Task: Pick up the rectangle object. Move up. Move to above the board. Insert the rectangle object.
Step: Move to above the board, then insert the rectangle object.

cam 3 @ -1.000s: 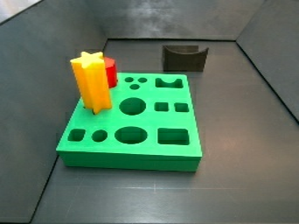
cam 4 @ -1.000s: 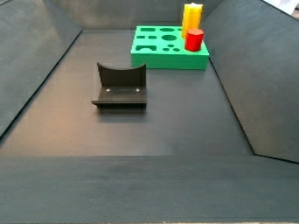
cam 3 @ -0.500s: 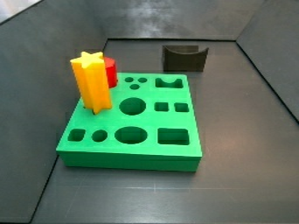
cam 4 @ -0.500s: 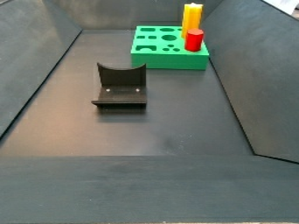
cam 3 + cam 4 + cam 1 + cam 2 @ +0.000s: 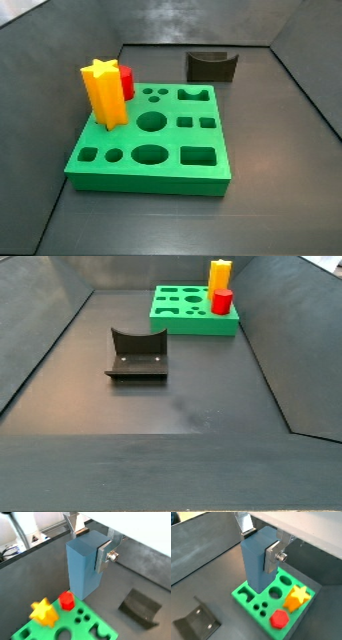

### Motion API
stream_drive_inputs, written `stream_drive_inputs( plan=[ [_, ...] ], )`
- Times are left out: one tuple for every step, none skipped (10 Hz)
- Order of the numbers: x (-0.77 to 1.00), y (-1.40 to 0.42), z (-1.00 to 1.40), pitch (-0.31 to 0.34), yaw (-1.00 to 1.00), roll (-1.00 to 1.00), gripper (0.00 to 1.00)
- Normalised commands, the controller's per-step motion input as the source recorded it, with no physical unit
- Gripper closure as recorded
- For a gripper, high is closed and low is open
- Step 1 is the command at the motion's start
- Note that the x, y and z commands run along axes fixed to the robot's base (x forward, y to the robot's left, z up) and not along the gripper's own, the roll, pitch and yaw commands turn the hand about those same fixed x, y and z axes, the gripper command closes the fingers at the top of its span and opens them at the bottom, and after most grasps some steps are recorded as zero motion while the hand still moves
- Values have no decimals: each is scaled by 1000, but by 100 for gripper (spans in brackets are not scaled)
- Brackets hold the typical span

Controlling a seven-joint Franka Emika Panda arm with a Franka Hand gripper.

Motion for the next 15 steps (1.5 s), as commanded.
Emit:
stream_drive_inputs(
  plan=[
    [237, -1000, 48, 103, 8, 5, 100],
    [268, -1000, 56, 119, 3, 12, 100],
    [247, -845, 53, 128, 10, 14, 100],
    [174, -458, 41, 132, 8, 25, 100],
    [138, -320, 38, 122, 6, 29, 100],
    [86, -179, 30, 89, 10, 36, 100],
    [34, 0, 0, 0, 0, 0, 100],
    [60, 0, 0, 0, -29, 0, 100],
    [0, 0, -46, -59, -860, 0, 100],
    [0, 0, -86, -63, -1000, 0, 100],
    [0, 0, -89, -57, -1000, 0, 100],
    [0, 0, -94, -60, -1000, 0, 100],
    [0, 0, -109, -61, -1000, 0, 100],
    [0, 0, -326, -69, -1000, 0, 100],
    [0, 0, -466, -93, -1000, 0, 100]
  ],
)
